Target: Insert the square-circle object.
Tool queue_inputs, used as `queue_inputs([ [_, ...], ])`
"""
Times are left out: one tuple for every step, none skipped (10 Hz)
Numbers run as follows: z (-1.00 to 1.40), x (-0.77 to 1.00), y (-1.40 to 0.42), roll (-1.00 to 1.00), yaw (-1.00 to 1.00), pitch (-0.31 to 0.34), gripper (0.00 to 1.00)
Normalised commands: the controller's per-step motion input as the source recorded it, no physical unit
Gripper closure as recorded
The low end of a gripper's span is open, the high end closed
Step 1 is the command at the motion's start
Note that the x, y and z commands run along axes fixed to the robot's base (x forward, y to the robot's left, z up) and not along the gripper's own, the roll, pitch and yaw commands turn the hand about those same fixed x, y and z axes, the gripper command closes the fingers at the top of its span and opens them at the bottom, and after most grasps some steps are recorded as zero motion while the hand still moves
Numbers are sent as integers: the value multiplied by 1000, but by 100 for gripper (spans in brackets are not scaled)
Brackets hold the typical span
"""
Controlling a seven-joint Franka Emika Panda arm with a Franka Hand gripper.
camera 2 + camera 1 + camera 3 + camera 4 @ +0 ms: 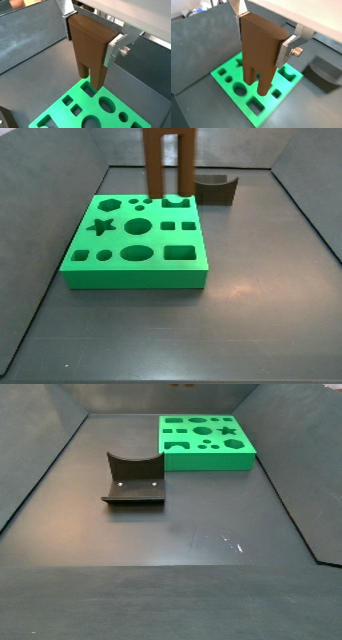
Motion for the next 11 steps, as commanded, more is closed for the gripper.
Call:
queue_inputs([
  [-874, -1000, 0, 150, 91, -71, 100],
  [-620, -1000, 0, 281, 46, -81, 100],
  [-546, -1000, -51, 290, 23, -56, 100],
  [-443, -1000, -251, 273, 34, -1, 100],
  [-217, -1000, -397, 201, 37, -21, 100],
  [-20, -1000, -451, 257, 0, -61, 100],
  [-57, -811, -383, 199, -97, -57, 100],
  [-271, -640, -349, 190, -74, -91, 100],
  [-511, 0, -206, 247, 0, 0, 100],
  [-551, 43, -34, 169, 37, 0, 100],
  [-486, 191, 0, 103, 29, 10, 100],
])
